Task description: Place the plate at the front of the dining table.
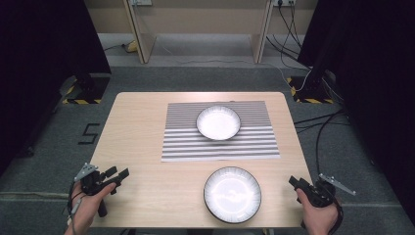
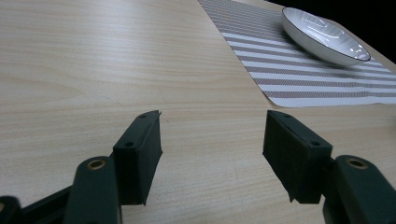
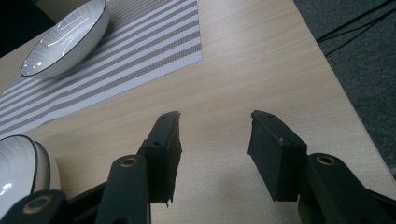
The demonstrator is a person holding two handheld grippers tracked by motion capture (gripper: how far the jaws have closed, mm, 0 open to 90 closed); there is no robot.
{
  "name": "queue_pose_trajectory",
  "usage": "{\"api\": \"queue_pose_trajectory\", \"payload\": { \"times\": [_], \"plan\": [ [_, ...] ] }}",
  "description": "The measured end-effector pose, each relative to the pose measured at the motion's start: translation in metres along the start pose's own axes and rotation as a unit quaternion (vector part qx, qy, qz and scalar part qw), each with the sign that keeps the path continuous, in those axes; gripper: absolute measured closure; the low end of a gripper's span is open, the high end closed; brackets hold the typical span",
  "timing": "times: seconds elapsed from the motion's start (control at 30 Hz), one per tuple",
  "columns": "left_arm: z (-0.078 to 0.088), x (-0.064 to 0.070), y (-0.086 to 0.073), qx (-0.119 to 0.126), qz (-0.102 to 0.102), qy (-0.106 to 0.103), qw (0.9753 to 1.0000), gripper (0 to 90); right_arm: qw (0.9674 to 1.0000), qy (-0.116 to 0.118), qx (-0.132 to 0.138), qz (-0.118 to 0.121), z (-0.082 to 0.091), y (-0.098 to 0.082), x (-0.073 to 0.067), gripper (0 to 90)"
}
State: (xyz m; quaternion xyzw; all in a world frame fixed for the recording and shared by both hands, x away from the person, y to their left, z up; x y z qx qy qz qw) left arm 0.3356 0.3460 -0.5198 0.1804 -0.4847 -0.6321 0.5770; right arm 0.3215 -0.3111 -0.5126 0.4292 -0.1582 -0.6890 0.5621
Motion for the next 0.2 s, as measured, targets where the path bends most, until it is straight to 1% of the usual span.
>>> {"api": "queue_pose_trajectory", "payload": {
  "times": [0.07,0.13,0.2],
  "plan": [
    [0.0,0.0005,-0.0004,0.001,0.001,-0.002,1.0,36.5,1.0,0.0,0.001,-0.003,-0.0002,-0.0003,0.0007,52.6],
    [0.001,0.0023,0.0005,0.009,0.0,-0.002,1.0,36.4,1.0,0.0,0.002,-0.004,0.0,-0.0001,0.0007,52.4],
    [0.0018,0.0028,0.0013,0.011,-0.001,-0.003,0.9999,36.4,1.0,0.001,0.003,-0.006,0.0002,0.0003,0.0008,52.3]
  ]
}}
Point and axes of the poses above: each handheld gripper's, and its own axes: z roughly backward along the jaws, y roughly out of its top, x roughly to its right, the point moved 2 cm from there along -z, roughly forward along the jaws, and after that the axes turned 1 degree about -x, right-handed, at the moved point
